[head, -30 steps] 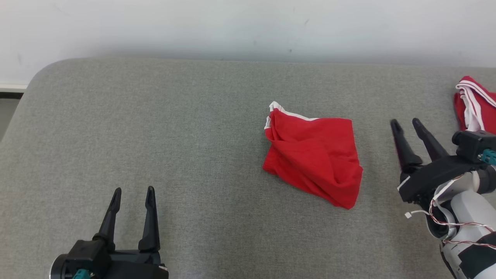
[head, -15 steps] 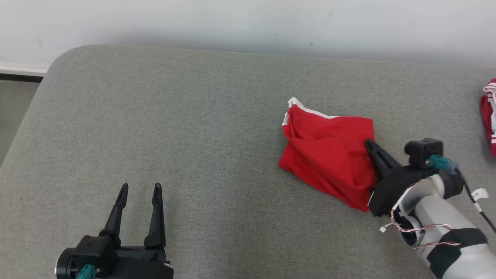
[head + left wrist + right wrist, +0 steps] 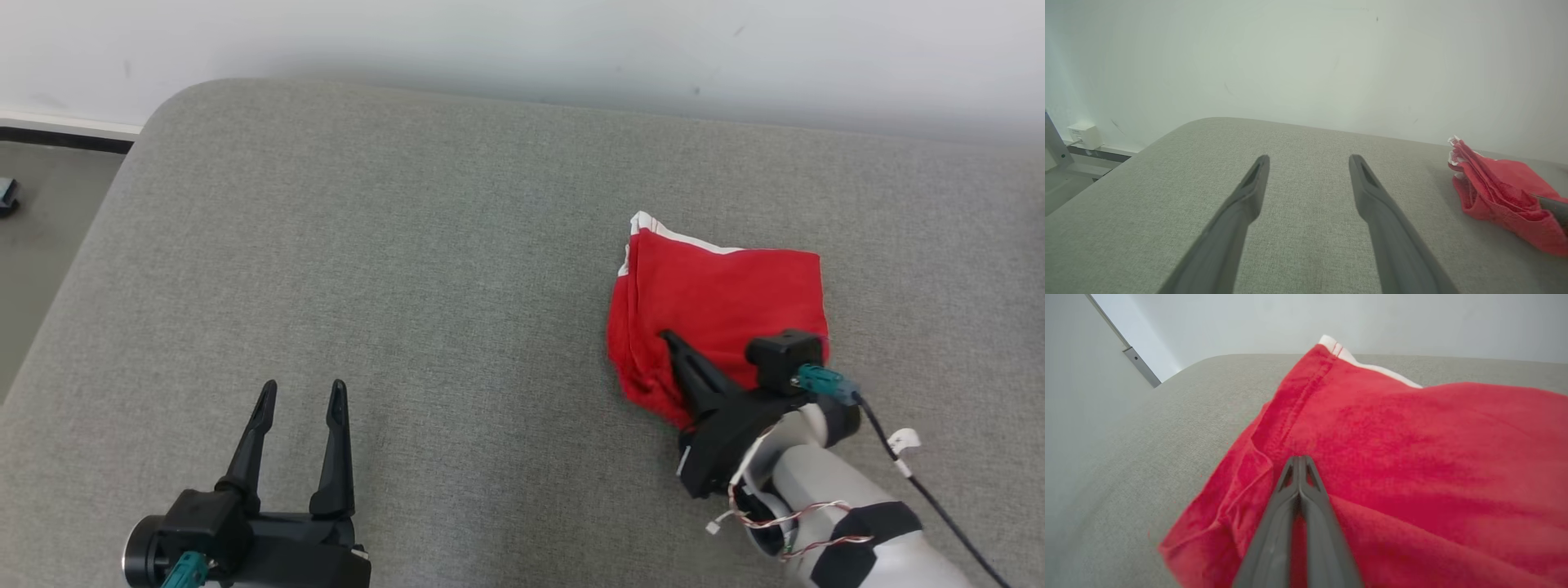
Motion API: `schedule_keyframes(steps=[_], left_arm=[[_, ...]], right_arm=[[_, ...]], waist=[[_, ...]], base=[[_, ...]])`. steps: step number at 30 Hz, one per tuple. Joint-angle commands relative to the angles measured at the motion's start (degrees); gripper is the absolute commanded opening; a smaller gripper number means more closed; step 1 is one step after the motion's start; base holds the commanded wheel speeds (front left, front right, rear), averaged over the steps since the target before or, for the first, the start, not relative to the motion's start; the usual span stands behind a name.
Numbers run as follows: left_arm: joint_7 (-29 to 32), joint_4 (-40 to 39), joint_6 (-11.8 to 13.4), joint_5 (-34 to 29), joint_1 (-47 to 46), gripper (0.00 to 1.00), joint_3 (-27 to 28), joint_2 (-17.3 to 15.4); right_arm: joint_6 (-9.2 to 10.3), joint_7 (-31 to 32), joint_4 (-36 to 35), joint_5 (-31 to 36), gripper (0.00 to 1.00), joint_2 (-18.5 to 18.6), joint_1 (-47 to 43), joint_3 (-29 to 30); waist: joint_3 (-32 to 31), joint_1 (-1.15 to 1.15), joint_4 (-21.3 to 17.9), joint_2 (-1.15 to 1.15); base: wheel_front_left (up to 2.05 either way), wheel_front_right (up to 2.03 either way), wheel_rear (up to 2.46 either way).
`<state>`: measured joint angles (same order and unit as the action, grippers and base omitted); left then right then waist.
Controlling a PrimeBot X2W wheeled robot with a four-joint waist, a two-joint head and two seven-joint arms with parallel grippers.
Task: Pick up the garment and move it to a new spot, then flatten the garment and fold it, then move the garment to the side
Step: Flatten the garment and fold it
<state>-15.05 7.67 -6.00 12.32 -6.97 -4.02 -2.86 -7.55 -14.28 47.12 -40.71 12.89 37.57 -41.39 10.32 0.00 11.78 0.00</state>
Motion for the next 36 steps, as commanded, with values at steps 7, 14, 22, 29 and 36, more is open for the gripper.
schedule_keyframes(steps=[7, 14, 22, 29, 36], left_arm=[[-0.2, -0.3, 0.9, 0.3, 0.8, 1.00, -0.8, 0.0], [-0.2, -0.4, 0.5, -0.6, 0.9, 1.00, 0.1, -0.1], [-0.2, -0.4, 0.3, -1.5, 2.2, 1.00, 1.5, 0.0], [-0.2, -1.0, 0.0, -3.4, 2.9, 1.00, 2.6, -0.1], [-0.2, -1.3, -0.5, -4.7, 3.6, 1.00, 4.3, -0.2]], right_arm=[[0.16, -0.9, -1.1, -1.2, 0.00, -4.1, -0.5, -1.5], [0.16, -0.9, -9.2, 3.7, 0.00, -3.3, -1.9, 7.1], [0.16, -0.9, -21.2, 9.6, 0.00, -0.3, -7.8, 17.4], [0.16, -0.8, -27.6, 10.3, 0.00, 0.5, -15.8, 26.5], [0.16, -0.9, -32.3, 11.6, 0.00, 0.3, -24.1, 31.2]], waist=[[-0.4, 0.00, 0.7, 0.00], [-1.3, 0.00, -1.6, 0.00], [-3.7, 0.00, -5.9, 0.00], [-5.6, 0.00, -9.6, 0.00], [-6.3, 0.00, -11.9, 0.00]], base=[[0.00, 0.00, 0.00], [0.00, 0.00, 0.00], [0.00, 0.00, 0.00], [0.00, 0.00, 0.00], [0.00, 0.00, 0.00]])
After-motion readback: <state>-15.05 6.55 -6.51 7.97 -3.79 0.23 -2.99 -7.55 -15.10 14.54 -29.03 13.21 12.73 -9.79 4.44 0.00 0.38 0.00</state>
